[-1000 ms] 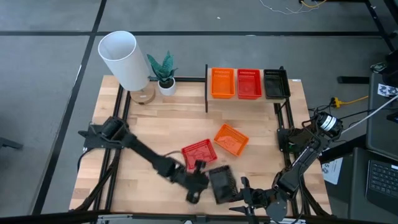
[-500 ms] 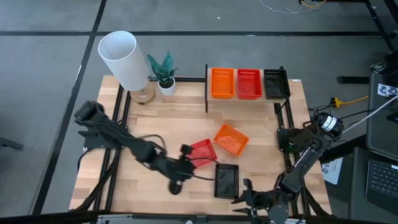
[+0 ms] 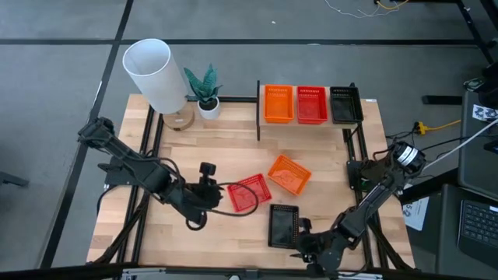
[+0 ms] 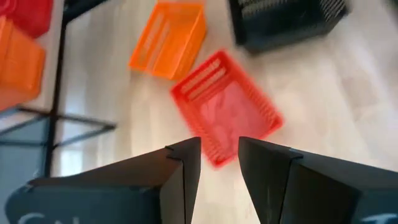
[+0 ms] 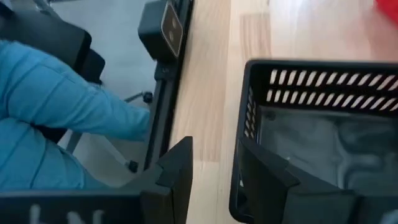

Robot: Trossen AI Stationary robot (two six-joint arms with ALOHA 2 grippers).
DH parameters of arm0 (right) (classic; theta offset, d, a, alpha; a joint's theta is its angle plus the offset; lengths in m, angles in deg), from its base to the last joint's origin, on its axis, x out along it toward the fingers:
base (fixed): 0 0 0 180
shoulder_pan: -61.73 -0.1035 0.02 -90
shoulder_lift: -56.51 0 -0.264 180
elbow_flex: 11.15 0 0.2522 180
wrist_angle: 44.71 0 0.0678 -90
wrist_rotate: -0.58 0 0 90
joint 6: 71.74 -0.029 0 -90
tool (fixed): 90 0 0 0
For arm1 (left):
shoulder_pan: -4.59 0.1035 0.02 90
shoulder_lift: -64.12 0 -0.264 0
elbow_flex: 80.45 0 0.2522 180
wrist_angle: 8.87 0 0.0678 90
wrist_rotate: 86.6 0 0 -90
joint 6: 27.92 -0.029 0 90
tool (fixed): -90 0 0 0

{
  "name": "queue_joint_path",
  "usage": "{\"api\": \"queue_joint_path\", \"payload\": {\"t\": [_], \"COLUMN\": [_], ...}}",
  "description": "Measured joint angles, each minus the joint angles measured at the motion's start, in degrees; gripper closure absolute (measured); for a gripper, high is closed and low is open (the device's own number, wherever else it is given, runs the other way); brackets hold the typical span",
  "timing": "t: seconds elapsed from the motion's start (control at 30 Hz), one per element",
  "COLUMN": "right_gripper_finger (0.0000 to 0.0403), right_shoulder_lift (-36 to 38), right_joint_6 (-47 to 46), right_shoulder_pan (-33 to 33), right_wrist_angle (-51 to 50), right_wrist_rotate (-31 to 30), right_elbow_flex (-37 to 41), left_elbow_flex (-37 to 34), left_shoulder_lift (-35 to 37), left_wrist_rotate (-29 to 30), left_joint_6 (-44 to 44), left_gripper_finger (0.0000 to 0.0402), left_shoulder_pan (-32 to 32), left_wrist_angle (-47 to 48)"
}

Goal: Stack baskets on shelf by color
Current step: Stack the black basket on top of the black basket on the shelf

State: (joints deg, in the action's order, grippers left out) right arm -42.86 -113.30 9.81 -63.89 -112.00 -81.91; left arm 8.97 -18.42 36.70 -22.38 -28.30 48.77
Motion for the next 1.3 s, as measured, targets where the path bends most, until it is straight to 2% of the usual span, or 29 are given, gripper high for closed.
{"api": "queue_joint_path", "payload": {"t": [0.23, 0.53, 0.63, 0.8, 0.93, 1.03, 1.13, 1.3], "right_gripper_finger": [0.0276, 0.0279, 0.0302, 0.0386, 0.0395, 0.0397, 0.0399, 0.04], "right_shoulder_lift": [-3.47, -5.1, -5.1, -5.1, -5.09, -4.31, -3.96, -3.96], "right_joint_6": [-0.21, -0.11, -0.38, 1.37, 6.13, 9.0, 10.86, 10.94], "right_shoulder_pan": [1.5, 4.46, 5.47, 6.41, 6.38, 6.38, 5.95, 3.48], "right_wrist_angle": [0.34, -0.32, -0.52, -1.04, -3.33, -9.75, -21.62, -47.7], "right_wrist_rotate": [2.65, 1.61, 1.68, 2.64, 1.15, 1.3, 1.06, -6.89], "right_elbow_flex": [0.0, 0.0, 0.0, 0.0, -1.54, -6.31, -14.43, -30.15], "left_elbow_flex": [-0.07, -0.07, -0.09, -0.11, -0.11, -0.13, -0.13, -0.13], "left_shoulder_lift": [0.0, 0.0, 0.0, 0.0, 0.0, 0.0, 0.0, 0.0], "left_wrist_rotate": [0.95, 1.2, 1.64, 2.1, 2.06, 2.07, 2.83, 4.87], "left_joint_6": [0.33, 0.33, 0.35, 1.34, 7.13, 11.98, 13.5, 12.04], "left_gripper_finger": [0.0301, 0.0301, 0.0301, 0.0301, 0.0301, 0.0301, 0.0301, 0.0301], "left_shoulder_pan": [0.94, 1.07, 1.42, 1.37, 0.89, 0.86, 0.9, 0.9], "left_wrist_angle": [3.5, 4.15, 4.16, 6.29, 12.58, 17.13, 18.77, 18.73]}}
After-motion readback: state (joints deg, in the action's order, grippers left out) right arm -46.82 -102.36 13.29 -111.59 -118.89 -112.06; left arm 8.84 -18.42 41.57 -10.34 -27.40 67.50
